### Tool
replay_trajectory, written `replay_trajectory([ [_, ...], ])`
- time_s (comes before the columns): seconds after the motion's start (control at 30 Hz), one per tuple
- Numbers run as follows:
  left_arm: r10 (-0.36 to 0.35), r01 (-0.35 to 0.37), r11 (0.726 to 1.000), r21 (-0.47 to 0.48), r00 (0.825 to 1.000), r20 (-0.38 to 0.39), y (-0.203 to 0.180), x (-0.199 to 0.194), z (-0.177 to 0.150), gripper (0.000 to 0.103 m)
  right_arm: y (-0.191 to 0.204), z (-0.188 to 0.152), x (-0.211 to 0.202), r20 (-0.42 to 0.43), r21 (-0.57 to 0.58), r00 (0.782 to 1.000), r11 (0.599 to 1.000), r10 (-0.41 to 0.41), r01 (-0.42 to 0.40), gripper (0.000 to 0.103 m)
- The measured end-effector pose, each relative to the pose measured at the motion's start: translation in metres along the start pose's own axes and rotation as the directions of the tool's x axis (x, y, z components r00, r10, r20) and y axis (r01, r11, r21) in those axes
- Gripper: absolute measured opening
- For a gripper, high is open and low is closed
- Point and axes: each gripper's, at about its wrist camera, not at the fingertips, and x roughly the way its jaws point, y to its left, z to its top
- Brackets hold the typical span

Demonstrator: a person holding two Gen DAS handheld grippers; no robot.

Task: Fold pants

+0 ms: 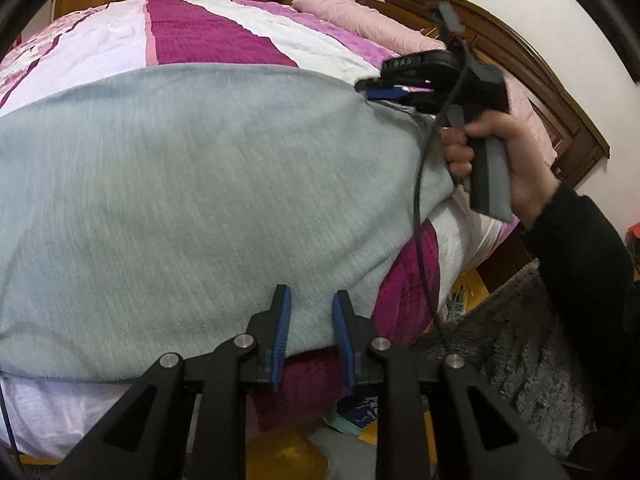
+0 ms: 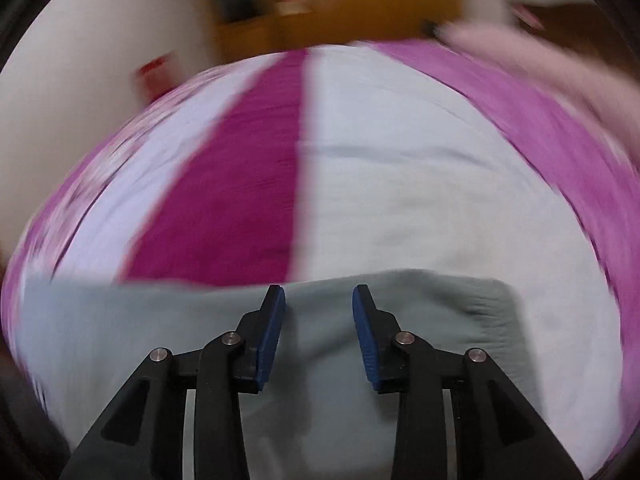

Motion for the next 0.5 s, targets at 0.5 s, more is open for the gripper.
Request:
replay_trajectory([
  [0.5, 0.089, -0.098, 0.991, 0.088, 0.991, 0.102, -0.024, -0.017, -0.010, 0.022, 0.122, 0.012, 0.003, 0.113, -0.366, 0.979, 0.909, -0.171, 0.201, 0.037],
])
